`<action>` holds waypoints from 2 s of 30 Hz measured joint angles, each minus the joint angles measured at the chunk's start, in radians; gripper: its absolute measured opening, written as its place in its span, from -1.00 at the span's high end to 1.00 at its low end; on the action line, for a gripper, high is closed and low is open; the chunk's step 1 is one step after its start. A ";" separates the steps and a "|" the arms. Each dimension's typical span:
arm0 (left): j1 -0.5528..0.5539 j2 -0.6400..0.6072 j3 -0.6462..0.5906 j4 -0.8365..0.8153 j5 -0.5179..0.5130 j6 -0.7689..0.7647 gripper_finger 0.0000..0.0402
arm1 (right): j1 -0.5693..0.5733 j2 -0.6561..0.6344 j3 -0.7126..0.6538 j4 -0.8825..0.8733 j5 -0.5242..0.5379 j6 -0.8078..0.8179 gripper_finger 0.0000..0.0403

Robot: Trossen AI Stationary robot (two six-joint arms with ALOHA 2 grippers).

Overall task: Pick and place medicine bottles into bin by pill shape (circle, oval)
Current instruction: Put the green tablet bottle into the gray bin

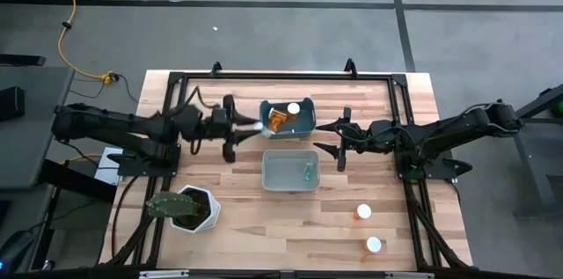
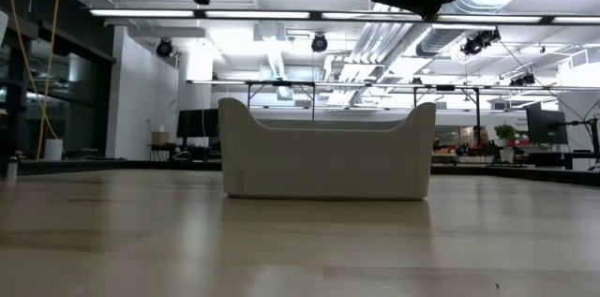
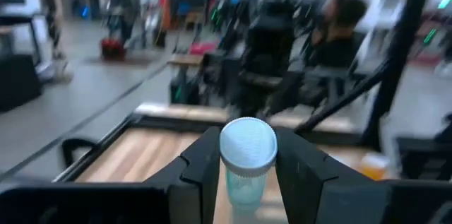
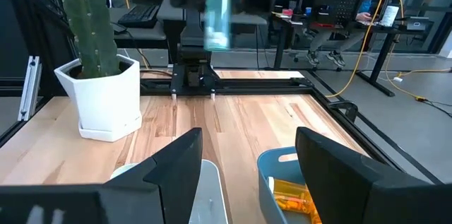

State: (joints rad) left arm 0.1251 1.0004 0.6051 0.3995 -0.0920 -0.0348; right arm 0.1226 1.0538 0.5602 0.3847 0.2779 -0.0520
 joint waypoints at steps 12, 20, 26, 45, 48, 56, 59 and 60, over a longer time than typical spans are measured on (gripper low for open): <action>-0.087 0.011 -0.173 0.284 -0.129 0.002 0.51 | 0.000 0.000 0.000 0.000 0.000 0.000 -0.10; -0.087 0.010 -0.173 0.280 -0.110 0.012 0.51 | 0.000 0.000 0.000 0.000 0.000 0.000 -0.10; -0.087 0.010 -0.173 0.280 -0.110 0.012 0.51 | 0.000 0.000 0.000 0.000 0.000 0.000 -0.10; -0.154 0.339 0.127 -0.061 -0.092 0.004 0.51 | 0.000 0.000 0.000 -0.001 0.003 0.010 -0.10; -0.151 0.348 0.138 -0.064 -0.097 0.021 0.51 | 0.000 0.000 0.000 -0.005 0.003 0.004 -0.10; -0.143 0.340 0.139 -0.078 -0.036 0.044 0.51 | 0.000 0.000 0.000 0.000 0.003 -0.037 -0.10; -0.144 0.340 0.139 -0.099 0.022 0.085 0.51 | 0.000 0.000 0.000 0.000 0.004 -0.057 -0.10; -0.144 0.340 0.139 -0.112 0.037 0.096 0.51 | 0.000 0.000 0.000 0.000 0.004 -0.061 -0.10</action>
State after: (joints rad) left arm -0.0189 1.3407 0.7444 0.2874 -0.0550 0.0616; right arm 0.1226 1.0536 0.5602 0.3847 0.2814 -0.1131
